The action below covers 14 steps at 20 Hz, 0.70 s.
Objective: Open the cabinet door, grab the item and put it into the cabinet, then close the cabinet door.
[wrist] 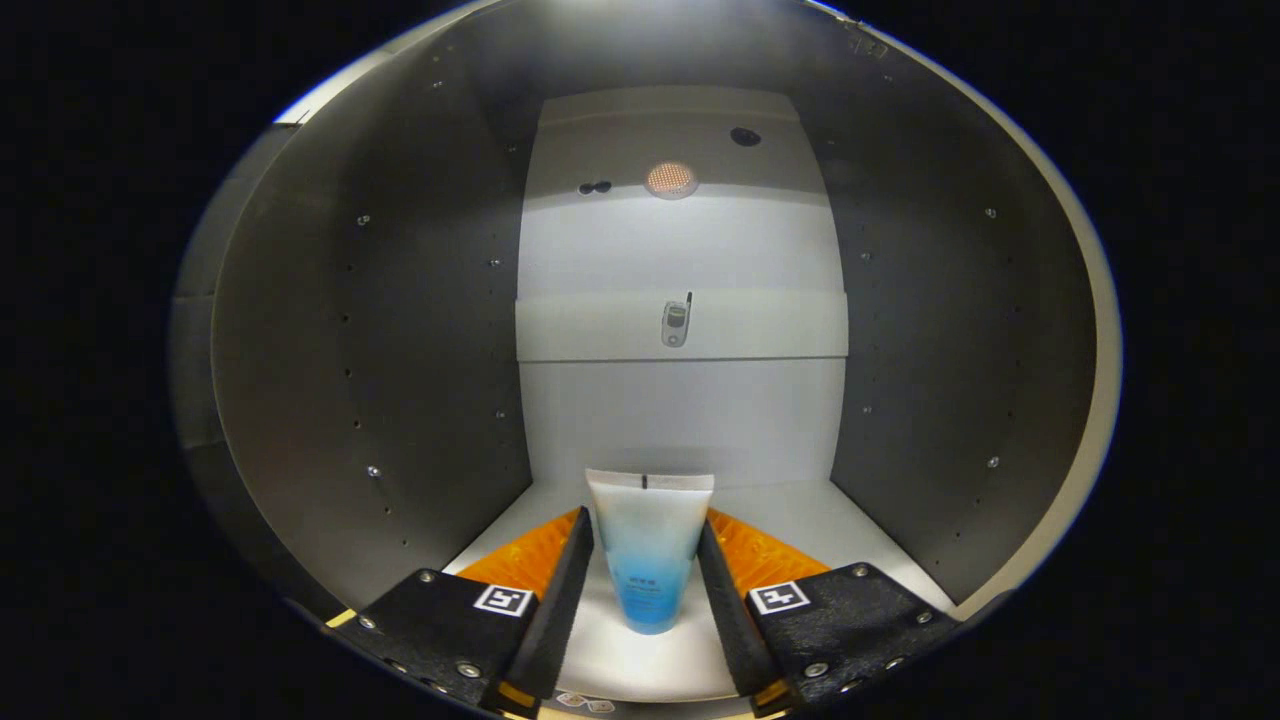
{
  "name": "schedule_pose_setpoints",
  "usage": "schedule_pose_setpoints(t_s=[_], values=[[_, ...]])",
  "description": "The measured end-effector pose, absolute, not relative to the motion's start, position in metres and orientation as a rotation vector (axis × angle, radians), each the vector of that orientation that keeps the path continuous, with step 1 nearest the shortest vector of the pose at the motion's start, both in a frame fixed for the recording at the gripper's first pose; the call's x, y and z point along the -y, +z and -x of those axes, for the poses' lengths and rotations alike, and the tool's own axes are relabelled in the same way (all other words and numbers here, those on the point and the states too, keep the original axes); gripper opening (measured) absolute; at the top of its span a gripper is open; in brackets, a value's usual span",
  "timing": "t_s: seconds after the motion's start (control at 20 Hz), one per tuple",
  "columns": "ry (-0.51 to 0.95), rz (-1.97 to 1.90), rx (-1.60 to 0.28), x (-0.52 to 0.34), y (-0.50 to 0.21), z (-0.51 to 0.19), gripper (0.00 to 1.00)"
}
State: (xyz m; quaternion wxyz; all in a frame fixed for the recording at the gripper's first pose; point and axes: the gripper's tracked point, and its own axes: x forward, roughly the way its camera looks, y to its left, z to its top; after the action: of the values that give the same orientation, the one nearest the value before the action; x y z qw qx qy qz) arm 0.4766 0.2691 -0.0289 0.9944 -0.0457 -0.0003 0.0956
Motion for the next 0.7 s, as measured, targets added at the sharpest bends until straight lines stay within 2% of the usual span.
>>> schedule_pose_setpoints(t_s=[0.15,0.2,0.3,0.7], values=[[0.22,0.088,-0.023,-0.276,-0.034,-0.473,0.77],[0.211,0.103,-0.028,-0.274,-0.035,-0.472,0.86],[0.196,0.125,-0.018,-0.274,-0.031,-0.467,0.94],[0.191,0.114,-0.032,-0.266,-0.036,-0.411,0.94]])
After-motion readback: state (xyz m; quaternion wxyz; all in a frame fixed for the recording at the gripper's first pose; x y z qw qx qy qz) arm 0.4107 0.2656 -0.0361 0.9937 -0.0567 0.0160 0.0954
